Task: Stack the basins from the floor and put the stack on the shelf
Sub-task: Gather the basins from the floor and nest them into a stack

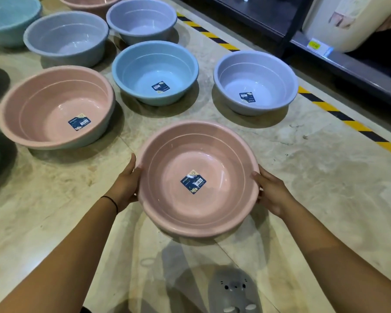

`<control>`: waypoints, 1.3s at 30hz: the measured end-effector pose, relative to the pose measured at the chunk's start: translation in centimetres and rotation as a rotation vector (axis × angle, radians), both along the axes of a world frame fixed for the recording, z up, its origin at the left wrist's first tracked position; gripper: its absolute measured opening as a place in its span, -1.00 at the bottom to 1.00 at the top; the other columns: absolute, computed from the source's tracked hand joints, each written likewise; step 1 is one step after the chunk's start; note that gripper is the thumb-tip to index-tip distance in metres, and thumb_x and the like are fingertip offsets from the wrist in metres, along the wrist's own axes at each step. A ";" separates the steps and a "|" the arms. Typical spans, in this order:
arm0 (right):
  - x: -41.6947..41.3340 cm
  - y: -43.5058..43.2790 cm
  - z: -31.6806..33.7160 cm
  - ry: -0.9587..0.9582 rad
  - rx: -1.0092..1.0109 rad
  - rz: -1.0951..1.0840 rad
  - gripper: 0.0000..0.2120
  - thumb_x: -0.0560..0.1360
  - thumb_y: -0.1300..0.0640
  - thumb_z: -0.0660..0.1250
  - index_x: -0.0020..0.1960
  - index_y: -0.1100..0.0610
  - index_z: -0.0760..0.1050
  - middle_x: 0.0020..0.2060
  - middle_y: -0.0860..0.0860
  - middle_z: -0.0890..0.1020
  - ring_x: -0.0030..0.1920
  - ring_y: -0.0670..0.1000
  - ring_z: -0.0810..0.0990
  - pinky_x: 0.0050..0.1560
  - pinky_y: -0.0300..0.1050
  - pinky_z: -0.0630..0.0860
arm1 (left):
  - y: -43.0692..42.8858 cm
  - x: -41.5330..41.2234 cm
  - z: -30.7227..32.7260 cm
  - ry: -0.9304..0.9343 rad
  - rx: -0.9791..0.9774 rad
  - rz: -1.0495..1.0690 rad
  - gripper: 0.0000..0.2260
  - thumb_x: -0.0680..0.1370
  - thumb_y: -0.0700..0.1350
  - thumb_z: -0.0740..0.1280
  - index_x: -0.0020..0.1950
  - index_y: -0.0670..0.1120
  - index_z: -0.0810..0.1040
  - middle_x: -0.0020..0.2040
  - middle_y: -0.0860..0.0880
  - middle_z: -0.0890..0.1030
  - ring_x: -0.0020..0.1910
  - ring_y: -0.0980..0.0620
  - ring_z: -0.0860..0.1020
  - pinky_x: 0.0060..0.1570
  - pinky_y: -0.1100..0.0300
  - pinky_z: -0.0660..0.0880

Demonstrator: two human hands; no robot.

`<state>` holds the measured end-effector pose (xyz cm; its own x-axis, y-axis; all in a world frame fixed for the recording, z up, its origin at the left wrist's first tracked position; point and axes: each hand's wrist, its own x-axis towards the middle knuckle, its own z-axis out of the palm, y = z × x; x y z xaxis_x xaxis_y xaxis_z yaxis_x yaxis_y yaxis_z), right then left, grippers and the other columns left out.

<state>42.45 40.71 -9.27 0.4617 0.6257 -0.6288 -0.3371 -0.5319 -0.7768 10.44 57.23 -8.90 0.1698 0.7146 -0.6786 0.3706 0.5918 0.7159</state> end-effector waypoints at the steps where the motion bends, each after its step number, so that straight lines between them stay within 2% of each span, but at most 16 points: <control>1: -0.1 0.0 -0.2 0.020 0.008 -0.008 -0.68 0.60 0.11 0.29 0.25 -0.24 0.54 -0.02 -0.08 0.73 -0.11 0.01 0.69 -0.26 -0.12 0.59 | 0.0 -0.1 -0.3 -0.026 0.005 0.021 -0.50 0.69 0.03 0.14 0.57 0.36 0.05 -0.08 0.00 0.64 -0.23 -0.01 0.57 -0.19 0.04 0.59; 4: -0.3 0.1 -0.3 0.053 0.026 -0.057 -0.75 0.59 0.13 0.30 0.16 -0.18 0.58 -0.13 -0.10 0.75 -0.25 -0.06 0.70 -0.40 -0.22 0.55 | 0.1 -0.3 -0.4 -0.033 0.063 0.066 -0.51 0.66 0.03 0.25 0.57 0.25 0.22 0.09 0.03 0.66 -0.16 0.03 0.61 -0.24 0.09 0.57; 8: -1.0 -0.3 -0.3 0.069 -0.016 -0.116 -0.86 0.54 0.17 0.36 0.09 0.10 0.62 -0.27 -0.04 0.74 -0.24 0.00 0.69 -0.28 -0.13 0.56 | -0.7 -2.3 0.0 -0.007 0.018 0.090 -0.38 0.60 0.00 0.38 0.60 -0.10 0.24 0.10 -0.04 0.63 -0.12 -0.02 0.63 -0.27 0.10 0.55; 9: -1.4 -0.5 -0.3 0.071 -0.024 -0.109 -0.86 0.53 0.19 0.38 0.07 0.16 0.61 -0.29 -0.01 0.74 -0.24 0.02 0.68 -0.25 -0.11 0.56 | -1.2 -3.1 0.2 0.012 0.029 0.067 -0.46 0.60 0.00 0.37 0.53 -0.14 0.36 0.08 -0.07 0.65 -0.13 -0.03 0.64 -0.27 0.11 0.56; 11: -2.4 -0.6 -0.1 0.070 -0.027 -0.057 -0.85 0.51 0.21 0.38 0.04 0.25 0.61 -0.27 0.05 0.73 -0.24 0.04 0.66 -0.21 -0.08 0.55 | -2.3 -5.2 0.5 0.039 0.069 0.044 -0.68 0.61 -0.02 0.36 0.28 -0.17 0.61 -0.05 -0.08 0.69 -0.19 -0.04 0.64 -0.29 0.15 0.58; 12: -3.0 -0.5 0.1 0.068 -0.026 -0.020 -0.86 0.51 0.21 0.38 0.01 0.27 0.62 -0.24 0.08 0.72 -0.25 0.05 0.67 -0.21 -0.09 0.56 | -2.8 -6.3 0.6 0.037 0.075 0.060 -0.75 0.61 -0.03 0.36 0.16 -0.16 0.66 -0.08 -0.10 0.70 -0.22 -0.05 0.64 -0.33 0.17 0.59; 14: -4.5 0.1 0.8 0.059 -0.011 0.058 -0.88 0.51 0.21 0.38 -0.06 0.26 0.63 -0.24 0.08 0.72 -0.28 0.02 0.69 -0.26 -0.13 0.59 | -3.6 -8.9 0.9 0.031 0.076 0.087 -0.81 0.61 -0.04 0.36 0.03 -0.14 0.68 -0.06 -0.16 0.69 -0.24 -0.07 0.63 -0.35 0.19 0.61; 18: -8.2 2.0 3.0 0.048 0.029 0.183 -0.89 0.53 0.23 0.35 -0.10 0.23 0.63 -0.32 0.03 0.72 -0.32 -0.03 0.68 -0.29 -0.18 0.61 | -5.3 -14.4 2.2 0.009 0.102 0.144 -0.81 0.61 -0.03 0.36 0.05 -0.12 0.68 -0.02 -0.16 0.71 -0.15 -0.12 0.64 -0.26 0.14 0.63; 24: -15.6 5.6 8.1 0.034 0.073 0.350 -0.89 0.52 0.21 0.36 -0.03 0.21 0.64 -0.29 0.04 0.71 -0.28 -0.03 0.66 -0.27 -0.16 0.61 | -8.1 -23.7 5.9 -0.050 0.225 0.299 -0.82 0.59 -0.01 0.37 0.07 -0.06 0.69 -0.11 -0.04 0.75 -0.25 0.05 0.68 -0.35 0.23 0.61; 28: -22.7 8.5 11.9 -0.011 0.094 0.498 -0.88 0.55 0.22 0.32 -0.04 0.23 0.62 -0.29 0.06 0.68 -0.24 0.02 0.62 -0.11 -0.04 0.60 | -10.6 -29.7 8.7 -0.027 0.337 0.428 -0.84 0.63 -0.06 0.31 0.08 -0.08 0.65 -0.21 0.03 0.75 -0.29 0.13 0.68 -0.38 0.25 0.61; 30: -26.6 9.8 13.8 -0.037 0.096 0.562 -0.85 0.55 0.23 0.32 0.06 0.29 0.59 -0.16 0.14 0.65 -0.15 0.08 0.61 0.02 0.03 0.57 | -11.9 -32.8 10.1 -0.008 0.353 0.517 -0.79 0.63 -0.06 0.31 0.16 -0.13 0.64 -0.12 -0.07 0.73 -0.24 0.02 0.67 -0.33 0.19 0.60; 32: -30.8 11.0 15.9 -0.057 0.111 0.620 -0.80 0.55 0.23 0.33 0.12 0.31 0.56 -0.10 0.17 0.64 -0.10 0.10 0.60 0.07 0.04 0.56 | -13.3 -36.2 11.5 0.009 0.377 0.594 -0.78 0.63 -0.04 0.32 0.17 -0.12 0.64 -0.06 -0.12 0.71 -0.23 0.01 0.65 -0.31 0.17 0.60; 34: -34.8 12.2 17.7 -0.043 0.143 0.672 -0.84 0.55 0.23 0.32 0.08 0.28 0.57 -0.17 0.12 0.66 -0.14 0.06 0.61 0.03 -0.02 0.57 | -14.4 -39.6 13.1 0.031 0.416 0.667 -0.80 0.62 -0.01 0.33 0.10 -0.08 0.66 -0.05 -0.13 0.71 -0.18 0.00 0.65 -0.20 0.06 0.62; 35: -36.8 12.7 18.5 -0.028 0.159 0.705 -0.89 0.56 0.22 0.31 0.02 0.24 0.57 -0.28 0.06 0.67 -0.20 0.02 0.61 -0.02 -0.07 0.56 | -15.1 -41.2 13.8 0.035 0.433 0.704 -0.82 0.62 -0.01 0.33 0.05 -0.07 0.67 -0.07 -0.12 0.71 -0.16 -0.02 0.65 -0.16 0.00 0.63; 37: -40.9 13.4 19.7 0.002 0.177 0.744 -0.93 0.56 0.21 0.31 -0.09 0.18 0.54 -0.52 -0.05 0.61 -0.39 -0.08 0.58 -0.13 -0.13 0.54 | -16.5 -44.3 15.0 0.016 0.474 0.780 -0.85 0.62 -0.03 0.34 -0.08 -0.03 0.66 -0.24 0.02 0.73 -0.28 0.09 0.67 -0.34 0.15 0.64; 39: -44.4 13.9 20.3 0.031 0.184 0.757 -0.91 0.56 0.21 0.31 -0.13 0.17 0.50 -0.62 -0.09 0.52 -0.55 -0.13 0.52 -0.18 -0.12 0.50 | -17.6 -47.0 16.2 0.014 0.508 0.857 -0.84 0.61 -0.05 0.35 -0.14 -0.02 0.64 -0.36 0.09 0.70 -0.42 0.18 0.64 -0.46 0.28 0.57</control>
<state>-1.95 54.61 11.02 -0.1488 0.8588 -0.4901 0.0435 -0.4895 -0.8709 -36.59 39.61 7.26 -0.5454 0.7981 -0.2559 -0.0283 0.2876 0.9573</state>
